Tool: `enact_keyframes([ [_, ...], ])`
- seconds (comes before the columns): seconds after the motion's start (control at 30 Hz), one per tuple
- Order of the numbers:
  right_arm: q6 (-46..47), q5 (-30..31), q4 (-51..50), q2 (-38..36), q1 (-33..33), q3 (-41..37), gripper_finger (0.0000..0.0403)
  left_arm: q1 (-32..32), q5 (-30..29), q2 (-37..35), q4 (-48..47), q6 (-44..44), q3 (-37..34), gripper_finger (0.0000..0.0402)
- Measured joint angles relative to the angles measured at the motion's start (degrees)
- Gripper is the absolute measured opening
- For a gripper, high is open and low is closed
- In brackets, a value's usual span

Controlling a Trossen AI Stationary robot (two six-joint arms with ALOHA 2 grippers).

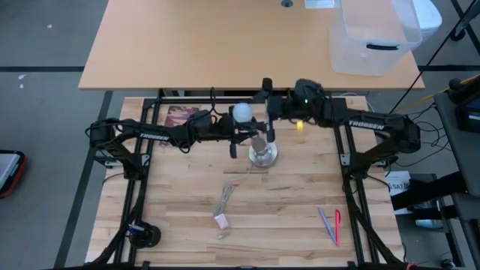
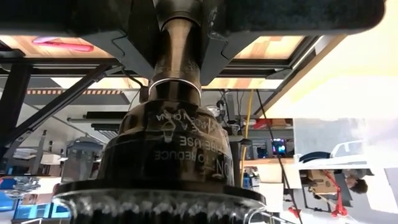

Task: Screw lightbulb
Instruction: Remove the lightbulb from the silver lamp and put it on the table

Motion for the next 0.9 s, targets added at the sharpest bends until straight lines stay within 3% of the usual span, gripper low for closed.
enact_keyframes([
  [0.17,1.1,-17.9,1.1,0.6,-5.7,0.1,0.0278,0.0,0.0,0.0,0.6,0.3,0.1,0.0075],
  [0.33,5.3,-28.2,5.2,2.3,-10.3,0.1,0.0278,0.0,-0.3,0.0,1.2,0.1,0.2,0.0075],
  [0.63,12.8,-29.9,12.6,5.5,-11.8,0.1,0.0279,0.2,0.1,0.0,0.4,-1.0,0.1,0.0075],
  [0.9,14.7,-18.1,16.3,5.2,-7.7,-0.1,0.0318,0.4,0.5,0.0,-0.5,-1.2,0.0,0.0075],
])
